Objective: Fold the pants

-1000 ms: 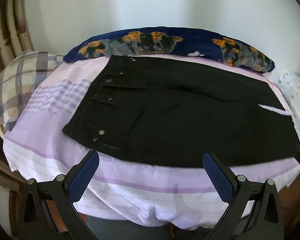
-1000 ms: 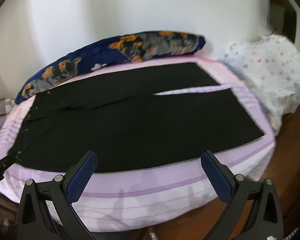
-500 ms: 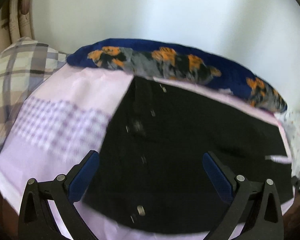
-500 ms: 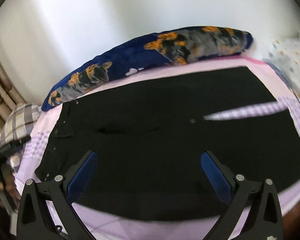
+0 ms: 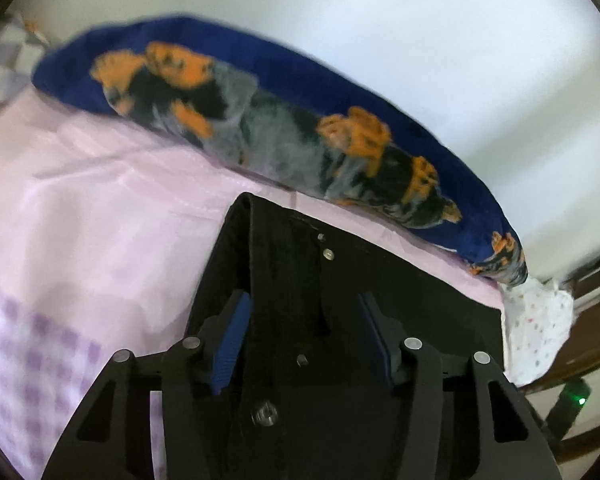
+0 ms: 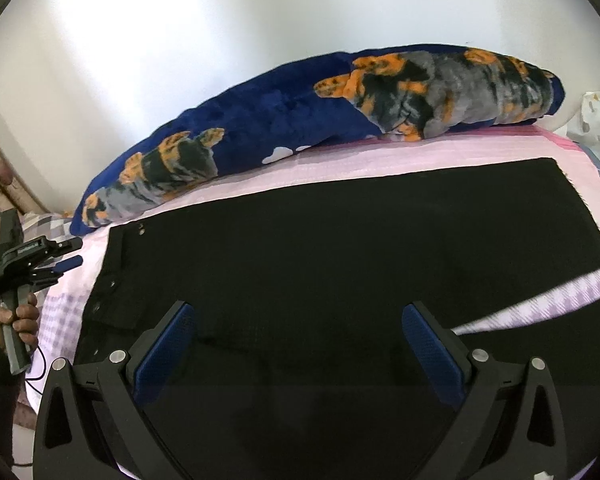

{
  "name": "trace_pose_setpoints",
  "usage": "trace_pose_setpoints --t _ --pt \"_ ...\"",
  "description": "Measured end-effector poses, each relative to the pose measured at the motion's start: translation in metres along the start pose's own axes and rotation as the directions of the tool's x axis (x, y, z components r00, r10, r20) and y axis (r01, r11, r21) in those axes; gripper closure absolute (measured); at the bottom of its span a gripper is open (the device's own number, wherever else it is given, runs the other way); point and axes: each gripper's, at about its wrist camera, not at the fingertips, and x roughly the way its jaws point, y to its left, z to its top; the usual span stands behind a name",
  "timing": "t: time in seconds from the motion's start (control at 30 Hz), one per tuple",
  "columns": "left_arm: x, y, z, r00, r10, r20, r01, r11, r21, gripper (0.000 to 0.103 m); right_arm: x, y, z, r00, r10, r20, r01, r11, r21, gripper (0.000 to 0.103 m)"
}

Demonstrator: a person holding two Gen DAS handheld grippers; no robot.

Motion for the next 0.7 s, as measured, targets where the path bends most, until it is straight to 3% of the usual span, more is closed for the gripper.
trace_pose_setpoints --t 0.33,0.53,0.7 --pt "0.056 0.018 0.027 0.985 -0.106 -0.139 0.109 0.994 0.015 0.052 0.063 0.027 0.035 0.999 0.013 -0.05 -0.017 0.996 -0.086 0.0" --pt "0.079 0.005 0.059 0.985 -0.107 -0.132 0.114 0.993 0.044 0.053 0.093 0.044 0.055 0.995 0.07 -0.07 -0.078 0.989 -0.122 0.0" --pt "0.088 0.005 0.067 0.984 -0.136 -0.114 0.138 0.99 0.008 0.053 0.115 0.05 0.075 0.993 0.091 -0.07 -0.101 0.98 -0.171 0.0"
